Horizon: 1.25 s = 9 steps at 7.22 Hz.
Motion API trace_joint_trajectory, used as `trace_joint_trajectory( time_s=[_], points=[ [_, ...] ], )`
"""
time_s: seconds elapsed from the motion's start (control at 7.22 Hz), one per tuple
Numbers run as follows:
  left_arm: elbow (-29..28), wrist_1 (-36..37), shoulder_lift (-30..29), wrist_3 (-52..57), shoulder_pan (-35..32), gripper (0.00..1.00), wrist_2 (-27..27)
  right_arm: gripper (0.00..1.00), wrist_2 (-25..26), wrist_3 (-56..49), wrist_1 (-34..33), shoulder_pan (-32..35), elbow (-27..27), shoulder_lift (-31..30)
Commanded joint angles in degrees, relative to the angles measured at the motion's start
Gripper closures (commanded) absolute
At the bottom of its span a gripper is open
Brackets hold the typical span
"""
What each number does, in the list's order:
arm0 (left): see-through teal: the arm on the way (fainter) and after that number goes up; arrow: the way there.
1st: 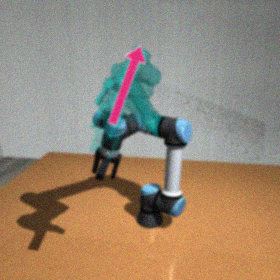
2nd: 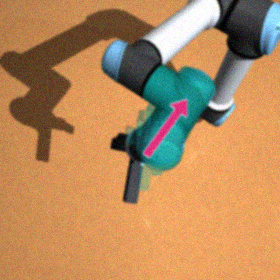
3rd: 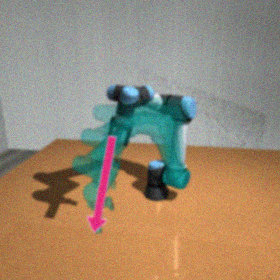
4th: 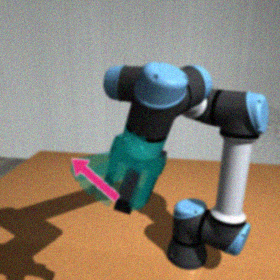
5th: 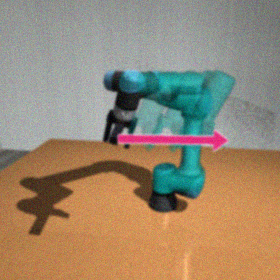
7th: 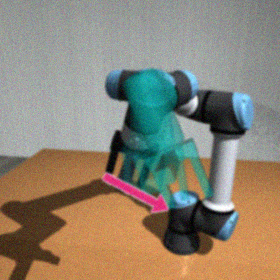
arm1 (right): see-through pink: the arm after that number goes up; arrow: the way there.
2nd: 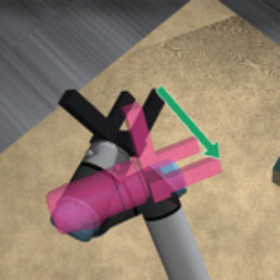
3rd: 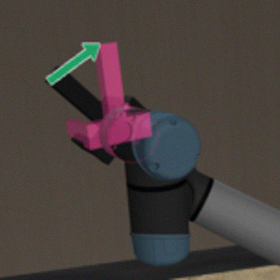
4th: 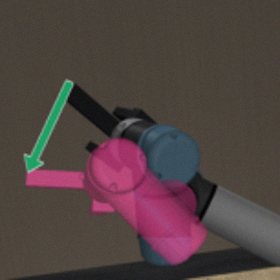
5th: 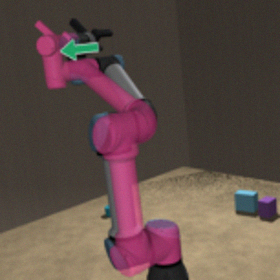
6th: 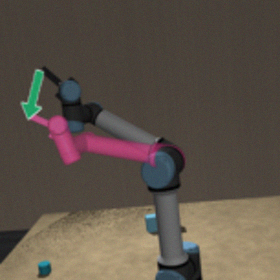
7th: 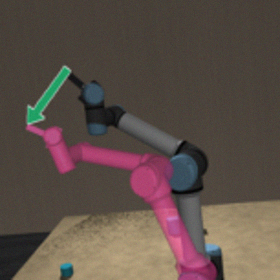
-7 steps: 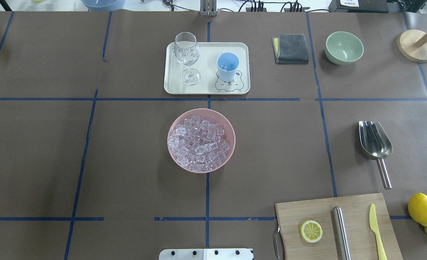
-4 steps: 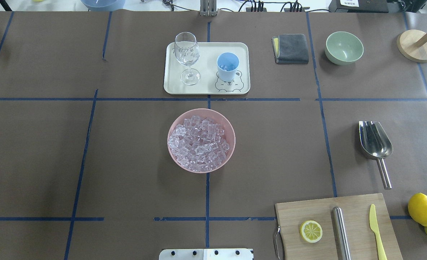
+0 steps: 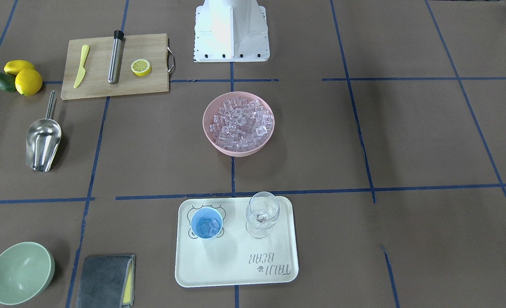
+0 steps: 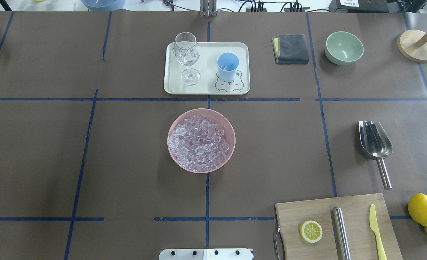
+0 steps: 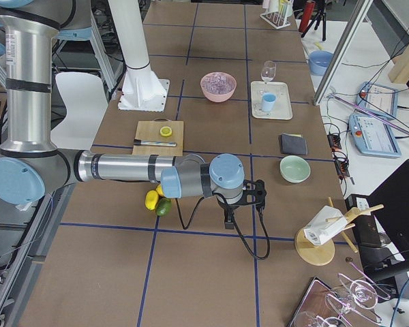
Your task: Put ice in cup with scoop
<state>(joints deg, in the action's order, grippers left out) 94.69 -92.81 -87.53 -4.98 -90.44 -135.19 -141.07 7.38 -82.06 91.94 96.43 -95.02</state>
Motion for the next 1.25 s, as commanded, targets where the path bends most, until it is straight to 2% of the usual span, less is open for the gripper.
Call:
trace_joint_trajectory(
  time_s=[0.0,1.11],
  points=[
    [0.1,0.0,-0.2,-0.1,0.0,0.0,-0.2,0.0,0.1,0.0,0.1,0.0,-0.1,-0.1],
    [0.2,-0.1,-0.4,-0.1,0.0,0.0,-0.4,0.0,-0.1,-0.5,0.0,0.0,-1.6,0.1]
  ],
)
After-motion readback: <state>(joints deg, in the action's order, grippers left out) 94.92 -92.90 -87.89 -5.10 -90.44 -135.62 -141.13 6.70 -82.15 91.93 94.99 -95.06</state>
